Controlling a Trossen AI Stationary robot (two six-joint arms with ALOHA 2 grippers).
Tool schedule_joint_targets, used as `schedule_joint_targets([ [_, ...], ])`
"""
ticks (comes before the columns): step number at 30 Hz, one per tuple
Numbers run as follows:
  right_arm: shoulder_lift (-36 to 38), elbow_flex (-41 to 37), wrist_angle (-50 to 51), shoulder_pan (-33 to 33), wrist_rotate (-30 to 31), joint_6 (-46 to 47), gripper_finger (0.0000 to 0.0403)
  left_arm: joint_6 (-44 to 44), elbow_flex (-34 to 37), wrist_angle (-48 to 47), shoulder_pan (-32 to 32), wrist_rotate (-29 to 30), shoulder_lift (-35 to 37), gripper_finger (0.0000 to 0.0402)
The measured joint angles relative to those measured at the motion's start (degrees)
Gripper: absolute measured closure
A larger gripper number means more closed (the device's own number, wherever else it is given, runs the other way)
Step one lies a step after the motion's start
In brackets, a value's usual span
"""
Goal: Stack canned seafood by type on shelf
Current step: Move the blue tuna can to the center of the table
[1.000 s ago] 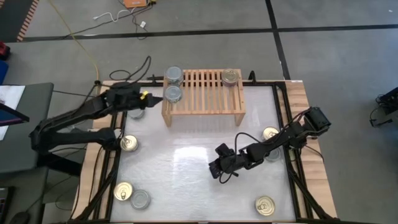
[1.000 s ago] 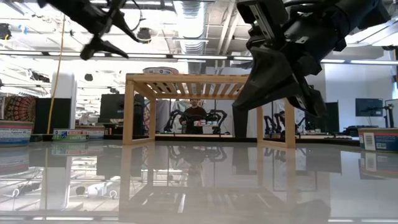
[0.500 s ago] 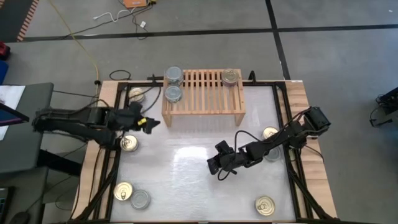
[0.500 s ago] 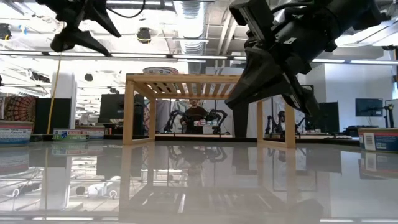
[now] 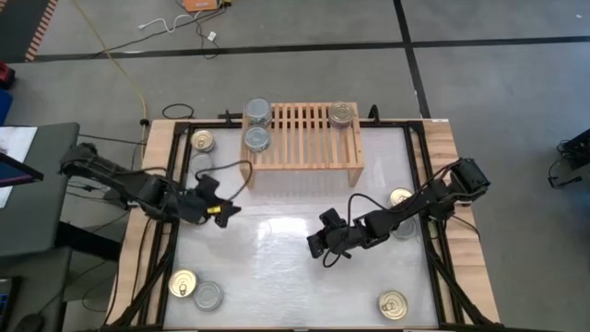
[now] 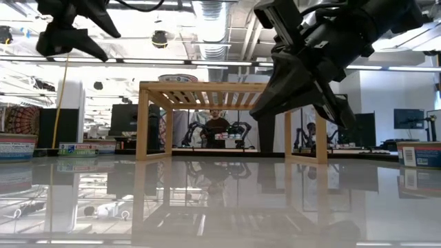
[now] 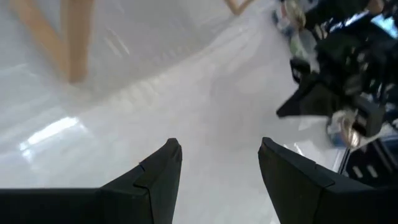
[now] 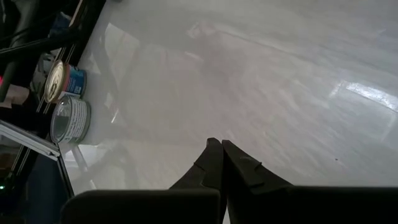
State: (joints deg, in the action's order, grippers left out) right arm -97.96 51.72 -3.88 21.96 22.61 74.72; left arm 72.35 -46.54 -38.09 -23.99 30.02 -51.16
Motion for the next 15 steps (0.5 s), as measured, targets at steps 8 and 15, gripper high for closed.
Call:
schedule_joint_targets([
  [8,0.0,0.0,0.1,0.0,0.0,-0.2,0.0376,12.3,-0.1,2.2,-10.5,2.4,-7.7,0.0205],
  [15,0.0,0.0,0.2,0.2,-0.4,-1.7,0.0376,25.5,-8.4,-3.5,-18.1,6.4,-19.7,0.0206],
])
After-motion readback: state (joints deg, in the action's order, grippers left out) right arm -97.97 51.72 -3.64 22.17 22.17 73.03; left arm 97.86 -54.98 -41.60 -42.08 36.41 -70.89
